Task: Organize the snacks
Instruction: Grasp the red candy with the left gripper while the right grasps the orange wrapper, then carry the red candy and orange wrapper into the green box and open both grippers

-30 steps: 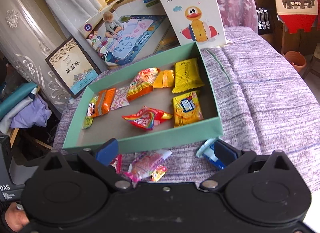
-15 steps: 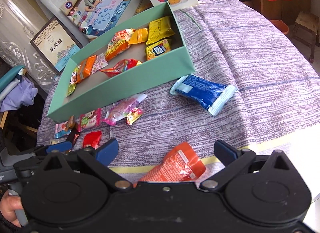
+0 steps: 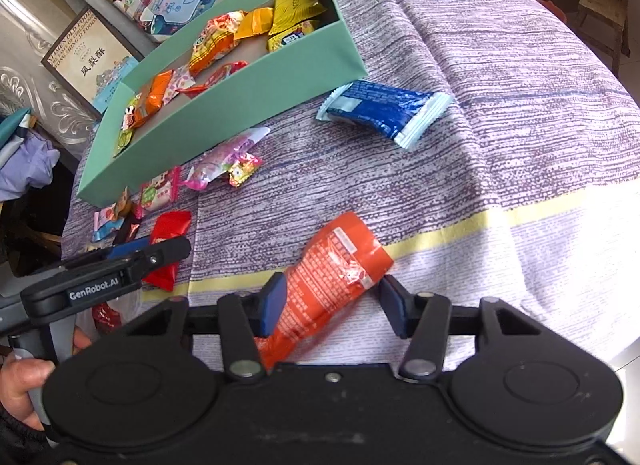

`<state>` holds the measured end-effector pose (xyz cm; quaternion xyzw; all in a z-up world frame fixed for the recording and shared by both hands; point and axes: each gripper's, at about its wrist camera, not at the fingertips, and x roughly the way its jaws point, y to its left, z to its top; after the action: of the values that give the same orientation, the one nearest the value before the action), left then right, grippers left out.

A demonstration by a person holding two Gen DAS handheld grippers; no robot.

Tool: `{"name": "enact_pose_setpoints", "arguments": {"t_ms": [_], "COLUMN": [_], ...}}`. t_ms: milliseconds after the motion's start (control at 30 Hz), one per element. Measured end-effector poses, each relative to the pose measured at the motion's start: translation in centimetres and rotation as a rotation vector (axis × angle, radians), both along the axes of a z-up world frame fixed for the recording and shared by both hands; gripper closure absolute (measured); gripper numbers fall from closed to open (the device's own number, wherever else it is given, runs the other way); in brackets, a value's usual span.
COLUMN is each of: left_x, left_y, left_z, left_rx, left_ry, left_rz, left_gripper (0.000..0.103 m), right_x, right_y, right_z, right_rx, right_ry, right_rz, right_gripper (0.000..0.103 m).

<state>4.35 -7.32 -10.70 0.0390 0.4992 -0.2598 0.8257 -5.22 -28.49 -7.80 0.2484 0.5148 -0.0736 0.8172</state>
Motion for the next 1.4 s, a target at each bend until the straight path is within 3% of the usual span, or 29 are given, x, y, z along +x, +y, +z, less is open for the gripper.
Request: {"name": "enact_pose_setpoints", "arguments": {"t_ms": [133,333,500,767,867,900,933,1033,1400], "left_x": [0.3,0.3,0.2,-0.5,-0.8,-0.8,-0.8,-0.6,-1.0], "left_y": [1.5,2.7,2.5,2.0,2.0,2.1,2.1,2.2,3.1], "left_z": [0.0,0.1,0.2,0.1,0.2,0.2,0.1,0.1,0.1], "left_rx": [-0.031,-0.032,-0.024,0.006,0.007,0.007,0.013,0.010,-0.012], "left_ry": [0.025,0.033,0.030,0.002,-0.007,-0.008,-0.011,-0.012,-0.003], "left_rz": [0.015,0.039,0.032,0.012,0.002,0.005,0.007,0.013,0.026], "left_gripper": [0.067,0.066,0.052,0.050,0.050,0.054,0.063,0.069,0.065], "right_x": [1.8,4.6,4.5,4.1,3.7,3.5,3.4,3.2,2.0], "right_y": [1.5,4.4,5.5,8.5,8.3,8.0,7.7,7.5,6.5], "right_z": [-0.1,-0.2,-0.2,-0.6,-0.3,-0.3,-0.4,-0.5,-0.3], "right_rx": [-0.006,-0.064,-0.111,-0.269,-0.261,-0.258,-0.251,-0.248,-0.195], "right_ry": [-0.016,-0.044,-0.021,-0.032,-0.021,-0.016,-0.012,-0.007,0.016], "right_rz": [0.046,0.119,0.139,0.231,0.199,0.186,0.179,0.173,0.103], "right_gripper": [0.057,0.057,0.055,0.054,0.054,0.054,0.054,0.054,0.051]}}
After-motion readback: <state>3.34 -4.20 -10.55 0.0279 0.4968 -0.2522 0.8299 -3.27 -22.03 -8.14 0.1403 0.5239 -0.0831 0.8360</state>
